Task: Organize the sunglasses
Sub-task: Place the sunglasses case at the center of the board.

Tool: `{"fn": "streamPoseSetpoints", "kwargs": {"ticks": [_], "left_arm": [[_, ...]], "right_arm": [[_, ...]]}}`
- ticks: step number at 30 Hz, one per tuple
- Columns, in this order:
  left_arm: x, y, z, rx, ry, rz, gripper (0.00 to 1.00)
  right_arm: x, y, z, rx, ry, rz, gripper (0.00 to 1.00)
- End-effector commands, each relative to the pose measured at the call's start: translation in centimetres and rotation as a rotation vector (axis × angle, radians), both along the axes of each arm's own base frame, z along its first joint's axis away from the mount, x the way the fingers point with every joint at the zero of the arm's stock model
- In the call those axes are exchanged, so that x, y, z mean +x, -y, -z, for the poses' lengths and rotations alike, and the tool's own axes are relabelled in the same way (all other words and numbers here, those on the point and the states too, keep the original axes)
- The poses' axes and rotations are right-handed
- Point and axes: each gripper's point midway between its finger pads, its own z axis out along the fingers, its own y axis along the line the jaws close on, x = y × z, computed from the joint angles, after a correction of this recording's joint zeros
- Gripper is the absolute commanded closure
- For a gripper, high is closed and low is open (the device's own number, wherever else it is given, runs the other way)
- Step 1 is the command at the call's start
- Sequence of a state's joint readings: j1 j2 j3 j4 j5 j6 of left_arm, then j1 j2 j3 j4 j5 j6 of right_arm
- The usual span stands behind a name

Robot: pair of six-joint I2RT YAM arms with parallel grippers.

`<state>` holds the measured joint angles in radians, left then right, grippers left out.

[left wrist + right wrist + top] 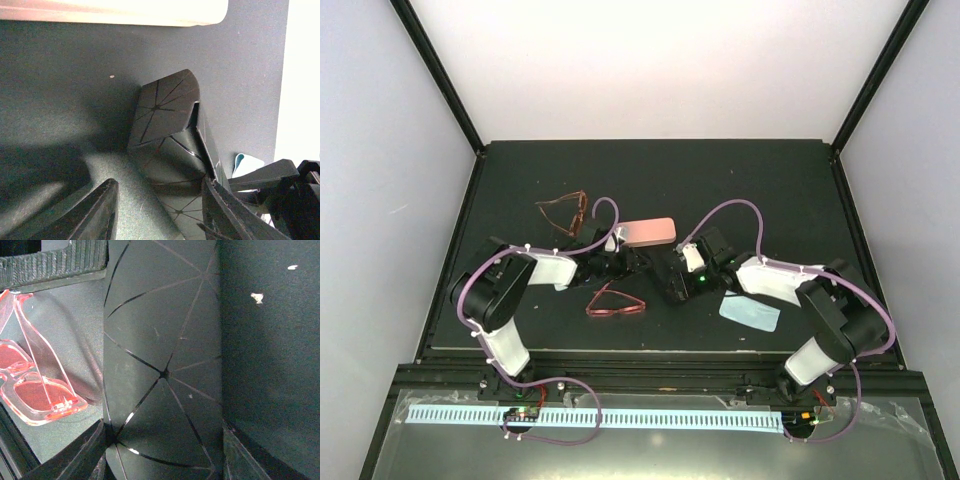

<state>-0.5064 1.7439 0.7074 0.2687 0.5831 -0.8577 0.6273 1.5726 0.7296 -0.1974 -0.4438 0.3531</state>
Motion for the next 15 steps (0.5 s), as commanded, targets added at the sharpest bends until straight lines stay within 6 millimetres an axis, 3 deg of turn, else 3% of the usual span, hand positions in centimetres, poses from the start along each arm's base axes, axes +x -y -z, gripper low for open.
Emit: {"fn": "streamPoseSetpoints", "kwargs": {"ticks": [1,11,15], "left_arm": [[0.8,1.5,-0.6,-0.046,0.021,0.028,0.53],[-0.8,3.3,-0.9,-0.075,0.017,0.171,0.42],[-1.7,3.9,-0.9,-0.048,0.021,0.243,0.39]], "right_arm": [[0.3,-1.7,-1.0,0.058,0.02,-0.066,0.49],[0.7,-2.3,-1.3,0.057,0.017,-0.096,0.42],[1.1,-2.6,-1.8,0.064,0.038,-0.1,0.31]]}}
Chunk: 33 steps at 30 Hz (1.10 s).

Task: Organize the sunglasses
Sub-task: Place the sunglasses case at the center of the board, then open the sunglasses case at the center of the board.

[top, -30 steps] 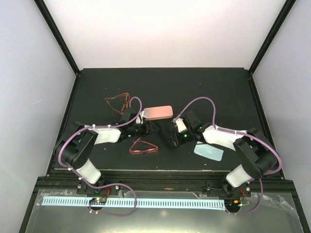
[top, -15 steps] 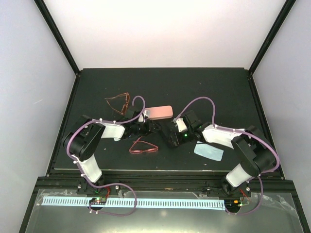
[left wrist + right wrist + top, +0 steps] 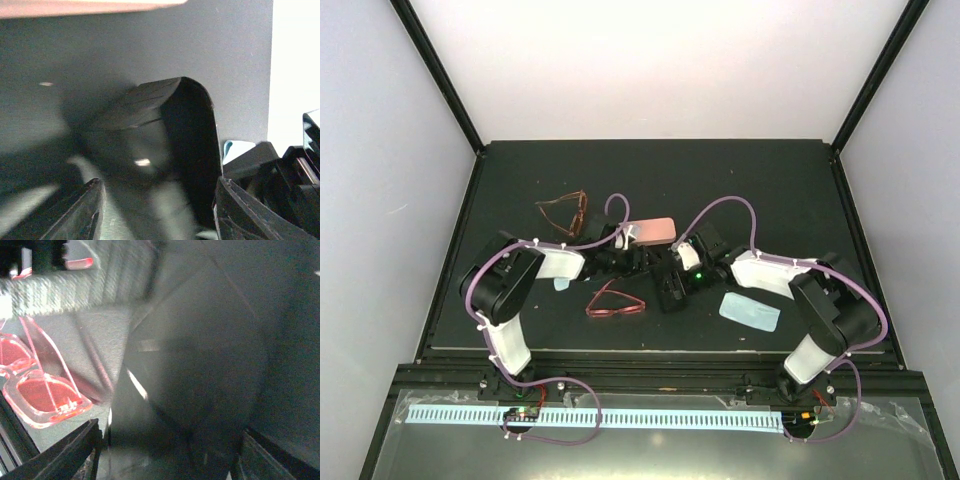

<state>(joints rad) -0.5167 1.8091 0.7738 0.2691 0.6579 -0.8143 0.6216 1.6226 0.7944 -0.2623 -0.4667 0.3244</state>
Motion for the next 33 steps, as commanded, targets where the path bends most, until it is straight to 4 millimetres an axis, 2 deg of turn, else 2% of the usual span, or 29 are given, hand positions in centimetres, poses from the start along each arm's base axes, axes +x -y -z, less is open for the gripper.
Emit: {"fn": "streamPoseSetpoints", "kwargs": {"ticks": [1,7,11,16,21,24,29,33], "left_arm": [[-2.0,2.2,-0.7,-0.002,0.016,0.17,0.39],[-2.2,2.5,-0.3,0.044,0.02,0.219,0.42],[-2.0,2.2,0.2,0.086,0.016,0.217,0.43],[-1.4,1.1,1.0,0.201,0.039,0.218,0.48],[-0.6,-0.1,1.5,0.322,0.075,0.24,0.48],[-0.3,-0.2,1.6,0.344,0.08,0.252,0.48],[-0.1,0.4,1.3,0.319,0.085,0.265,0.48],[0.0,1.0,0.7,0.284,0.089,0.272,0.48]], "right_arm": [[1.0,-2.2,-2.0,0.081,0.077,-0.068,0.29],[2.5,-1.6,-1.9,0.014,0.104,-0.017,0.27],[3.4,-0.6,-1.4,-0.049,0.119,0.05,0.31],[3.3,0.4,-1.8,-0.054,0.139,0.113,0.34],[3.8,2.2,-1.6,-0.112,0.166,0.213,0.37],[4.2,3.2,-1.4,-0.161,0.183,0.254,0.4],[3.8,2.7,-1.2,-0.154,0.177,0.194,0.4],[2.8,1.4,-1.3,-0.121,0.167,0.093,0.32]]}}
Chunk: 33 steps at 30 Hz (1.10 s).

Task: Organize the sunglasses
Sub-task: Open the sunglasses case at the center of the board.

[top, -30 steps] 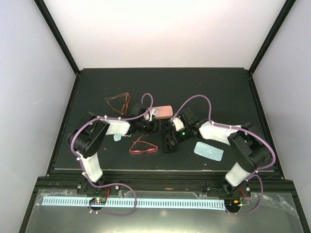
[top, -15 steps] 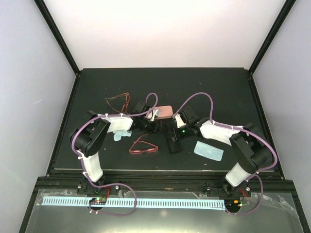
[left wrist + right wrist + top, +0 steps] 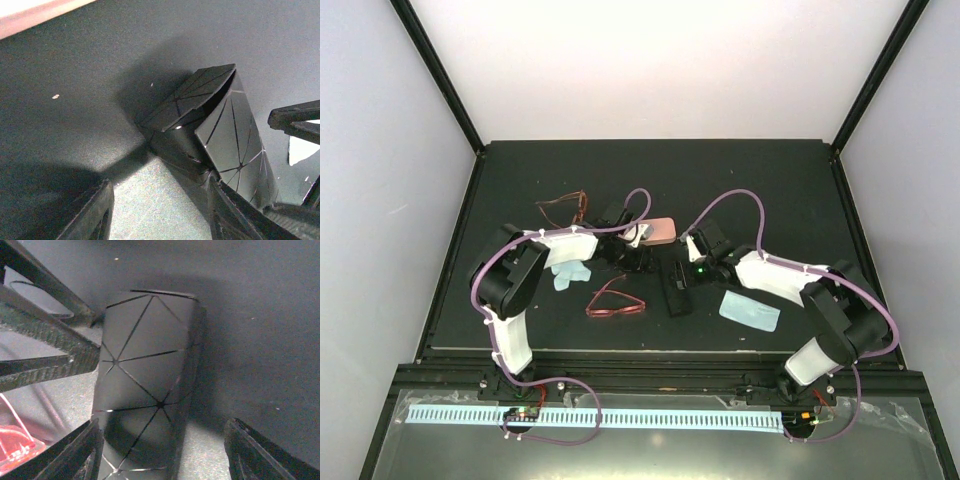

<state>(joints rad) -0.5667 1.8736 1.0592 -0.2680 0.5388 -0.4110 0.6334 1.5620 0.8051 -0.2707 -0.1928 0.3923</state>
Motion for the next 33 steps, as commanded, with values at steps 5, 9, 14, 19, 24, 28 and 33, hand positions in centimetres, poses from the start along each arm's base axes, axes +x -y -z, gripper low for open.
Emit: {"fn": "streamPoseSetpoints", "kwargs": {"ticks": [5,9,14,19,24,28,33], "left_arm": [[0.5,1.3,-0.5,-0.035,-0.011,0.025,0.49],[0.7,1.4,-0.6,-0.04,-0.007,0.015,0.49],[0.8,1.5,-0.8,-0.051,-0.011,0.01,0.48],[0.9,1.5,-1.0,-0.054,-0.006,0.006,0.47],[0.7,1.4,-1.1,-0.066,-0.007,-0.005,0.46],[0.2,2.0,-0.8,-0.113,-0.046,-0.008,0.46],[-0.1,2.1,-0.9,-0.132,-0.058,0.001,0.45]], "right_arm": [[-1.4,-2.1,0.1,-0.048,0.017,-0.142,0.22],[-1.5,-1.7,1.1,-0.173,0.035,-0.114,0.19],[-1.6,-1.2,1.8,-0.245,0.042,-0.073,0.23],[-1.6,-1.3,1.4,-0.218,0.038,-0.046,0.4],[-2.6,-3.0,-0.3,-0.041,0.017,-0.091,0.43],[-3.0,-4.0,-1.4,0.111,-0.03,-0.13,0.49],[-3.5,-5.1,-2.2,0.198,-0.064,-0.175,0.48]]}}
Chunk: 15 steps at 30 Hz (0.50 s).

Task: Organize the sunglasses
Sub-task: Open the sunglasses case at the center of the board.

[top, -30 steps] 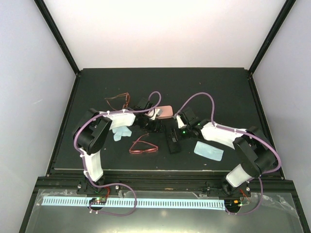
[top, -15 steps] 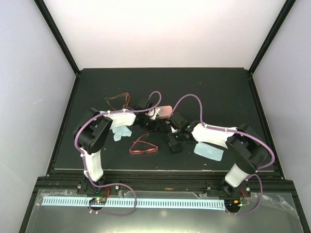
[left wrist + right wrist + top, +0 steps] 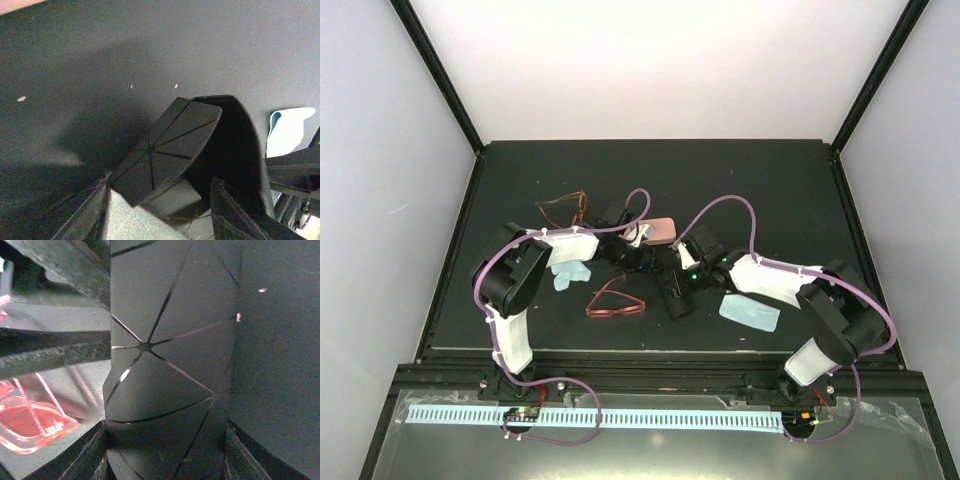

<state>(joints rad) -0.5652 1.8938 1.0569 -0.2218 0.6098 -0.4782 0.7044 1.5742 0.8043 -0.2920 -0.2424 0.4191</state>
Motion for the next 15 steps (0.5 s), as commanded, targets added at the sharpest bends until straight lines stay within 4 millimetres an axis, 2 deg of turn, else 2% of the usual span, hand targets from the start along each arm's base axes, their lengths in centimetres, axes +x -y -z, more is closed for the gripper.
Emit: {"fn": "streamPoseSetpoints", "kwargs": {"ticks": [1,3,7,15], "left_arm": [[0.1,1.1,-0.7,-0.061,0.0,0.018,0.45],[0.0,0.8,-0.2,-0.043,-0.001,0.023,0.45],[0.0,-0.7,1.5,0.073,0.009,0.014,0.47],[-0.2,-3.9,4.3,0.29,0.022,0.042,0.52]], "right_arm": [[-0.7,-3.2,-2.9,0.196,-0.009,-0.104,0.47],[-0.5,-3.3,-2.8,0.188,-0.01,-0.102,0.45],[0.7,-2.1,-2.1,0.102,0.024,-0.049,0.4],[1.9,0.3,-0.6,-0.045,0.057,0.039,0.39]]}}
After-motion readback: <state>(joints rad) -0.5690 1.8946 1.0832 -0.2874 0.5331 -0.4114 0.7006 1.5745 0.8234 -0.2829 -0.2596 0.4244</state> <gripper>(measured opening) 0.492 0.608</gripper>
